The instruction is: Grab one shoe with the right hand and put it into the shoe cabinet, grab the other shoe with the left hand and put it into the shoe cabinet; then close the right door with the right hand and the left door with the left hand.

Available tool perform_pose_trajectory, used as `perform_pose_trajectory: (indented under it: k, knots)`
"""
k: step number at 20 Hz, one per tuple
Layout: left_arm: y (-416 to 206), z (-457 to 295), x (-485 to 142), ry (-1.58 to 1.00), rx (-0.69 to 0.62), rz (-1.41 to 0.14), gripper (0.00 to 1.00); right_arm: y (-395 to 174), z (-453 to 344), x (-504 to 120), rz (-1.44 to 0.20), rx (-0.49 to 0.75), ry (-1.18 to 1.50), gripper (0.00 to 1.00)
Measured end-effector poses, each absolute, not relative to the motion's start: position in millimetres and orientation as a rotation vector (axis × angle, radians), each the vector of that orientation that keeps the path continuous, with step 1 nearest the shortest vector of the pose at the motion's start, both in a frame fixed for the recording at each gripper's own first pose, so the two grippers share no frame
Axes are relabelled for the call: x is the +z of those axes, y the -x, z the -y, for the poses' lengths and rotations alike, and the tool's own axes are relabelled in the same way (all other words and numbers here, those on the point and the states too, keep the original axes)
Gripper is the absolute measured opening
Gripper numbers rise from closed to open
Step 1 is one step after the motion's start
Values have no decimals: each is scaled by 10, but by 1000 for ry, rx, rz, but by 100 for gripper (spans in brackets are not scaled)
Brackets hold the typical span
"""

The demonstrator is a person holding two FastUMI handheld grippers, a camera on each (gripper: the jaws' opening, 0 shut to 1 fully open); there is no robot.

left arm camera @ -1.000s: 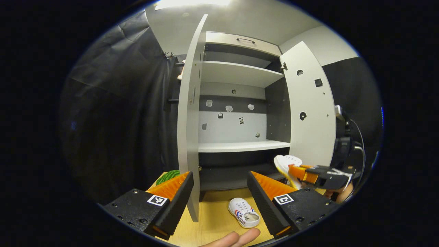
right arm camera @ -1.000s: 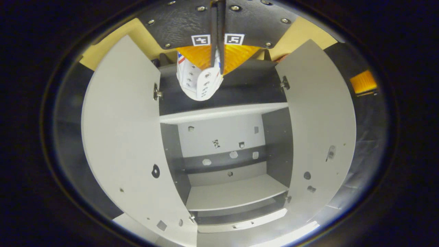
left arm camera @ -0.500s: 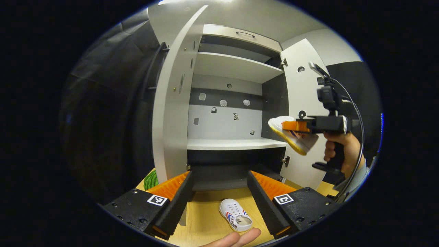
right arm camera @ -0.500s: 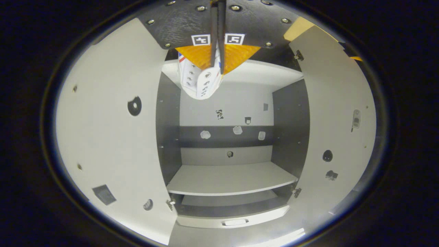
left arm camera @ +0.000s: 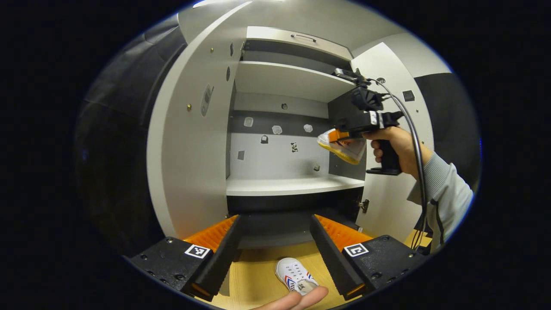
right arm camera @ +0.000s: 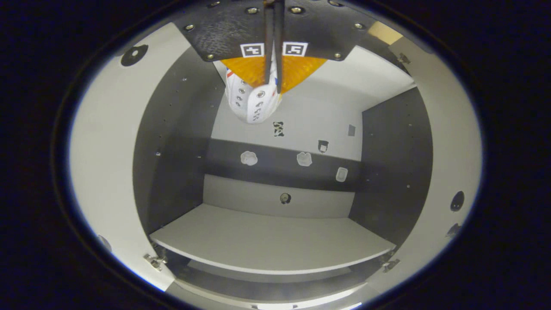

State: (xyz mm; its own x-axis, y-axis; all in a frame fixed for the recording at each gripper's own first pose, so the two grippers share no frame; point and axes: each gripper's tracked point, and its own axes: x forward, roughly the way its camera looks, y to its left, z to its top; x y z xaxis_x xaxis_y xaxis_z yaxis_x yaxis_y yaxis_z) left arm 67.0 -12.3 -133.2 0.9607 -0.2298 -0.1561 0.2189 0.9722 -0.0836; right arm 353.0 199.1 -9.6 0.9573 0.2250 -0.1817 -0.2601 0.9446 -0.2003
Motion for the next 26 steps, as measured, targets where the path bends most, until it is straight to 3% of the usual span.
perform_pose_trajectory:
  k: [12, 16, 18, 20, 23, 24, 26]
  knots:
    - [-694, 145, -1330, 41, -213, -161, 96, -4243, -2197, -1123, -341, 297, 376, 1]
    - [-643, 145, -1251, 44, -201, -157, 96, -4275, -2190, -1230, -360, 279, 387, 4]
    - [-592, 141, -1263, 56, -197, -160, 96, -4270, -2226, -1198, -346, 294, 393, 12]
    - [-528, 137, -1253, 66, -190, -164, 96, -4223, -2159, -1086, -323, 249, 408, 13]
    - [-408, 131, -1240, 73, -179, -171, 96, -4028, -2135, -722, -236, 221, 372, 53]
    - [-373, 116, -1227, 77, -173, -168, 96, -3907, -2155, -618, -212, 229, 360, 57]
    - [-299, 96, -1210, 75, -161, -160, 96, -3631, -2201, -464, -164, 270, 332, 85]
